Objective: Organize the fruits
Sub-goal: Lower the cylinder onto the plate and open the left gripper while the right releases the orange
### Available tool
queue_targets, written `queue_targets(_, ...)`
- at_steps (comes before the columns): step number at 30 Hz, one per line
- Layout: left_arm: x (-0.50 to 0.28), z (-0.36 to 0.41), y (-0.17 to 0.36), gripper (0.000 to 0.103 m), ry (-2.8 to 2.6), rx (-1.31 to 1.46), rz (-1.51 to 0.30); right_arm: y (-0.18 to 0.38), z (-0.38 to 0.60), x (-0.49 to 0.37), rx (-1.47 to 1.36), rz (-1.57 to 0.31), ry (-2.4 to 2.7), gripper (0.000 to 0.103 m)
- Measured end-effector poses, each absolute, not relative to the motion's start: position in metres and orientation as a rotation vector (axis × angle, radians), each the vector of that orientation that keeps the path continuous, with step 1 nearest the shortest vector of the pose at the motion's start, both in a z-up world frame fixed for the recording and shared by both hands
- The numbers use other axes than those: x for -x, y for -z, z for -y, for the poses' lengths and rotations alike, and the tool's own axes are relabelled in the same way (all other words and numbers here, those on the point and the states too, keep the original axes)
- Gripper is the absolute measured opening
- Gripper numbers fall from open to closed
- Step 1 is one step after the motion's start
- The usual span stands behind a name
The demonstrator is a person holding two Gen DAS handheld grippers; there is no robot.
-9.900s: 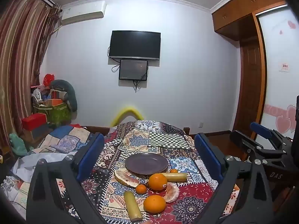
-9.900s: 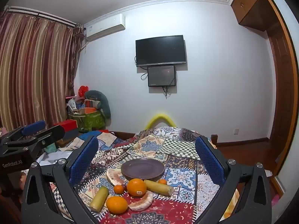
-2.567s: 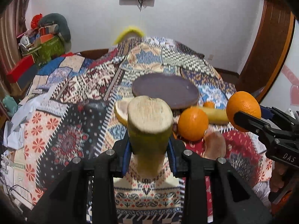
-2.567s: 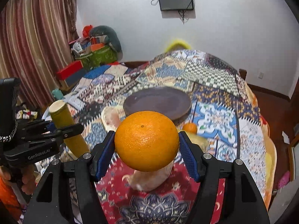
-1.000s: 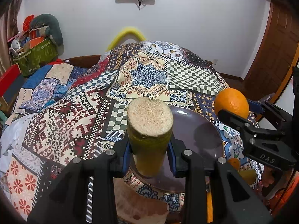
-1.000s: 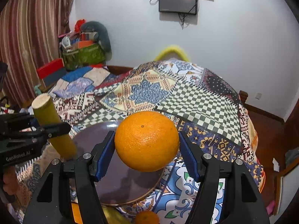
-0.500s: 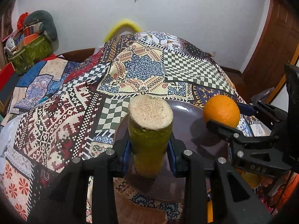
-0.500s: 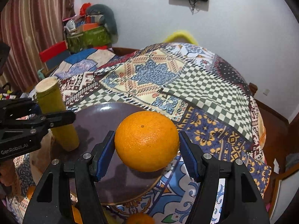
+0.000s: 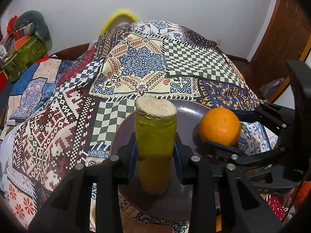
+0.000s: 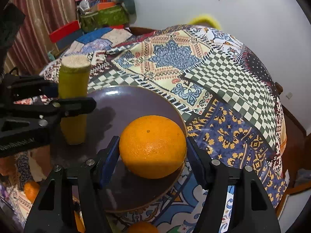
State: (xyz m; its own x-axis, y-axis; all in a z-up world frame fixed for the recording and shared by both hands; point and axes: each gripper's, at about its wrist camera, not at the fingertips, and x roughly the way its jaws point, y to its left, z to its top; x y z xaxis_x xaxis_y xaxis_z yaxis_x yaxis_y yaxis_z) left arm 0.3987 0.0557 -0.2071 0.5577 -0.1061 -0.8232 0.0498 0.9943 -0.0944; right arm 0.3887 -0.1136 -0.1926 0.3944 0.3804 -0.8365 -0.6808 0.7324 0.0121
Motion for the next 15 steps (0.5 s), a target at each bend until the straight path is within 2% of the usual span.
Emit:
queue_targets(11, -0.410, -0.057, 0.212, 0.034, 0.093, 0.064, -1.007, 0.198, 0.112, -0.396, 0.362, -0.980, -0.708, 0.065)
queue_targets(14, -0.410, -0.056, 0.215, 0.034, 0.092, 0.058, -1.024, 0.190, 0.116, -0.395, 0.349, -0.951, -0.693, 0.078)
queue_targets(15, -0.409, -0.056, 0.215, 0.034, 0.093, 0.061, -1.026, 0.187, 0.118, -0.394, 0.345, -0.937, -0.692, 0.080)
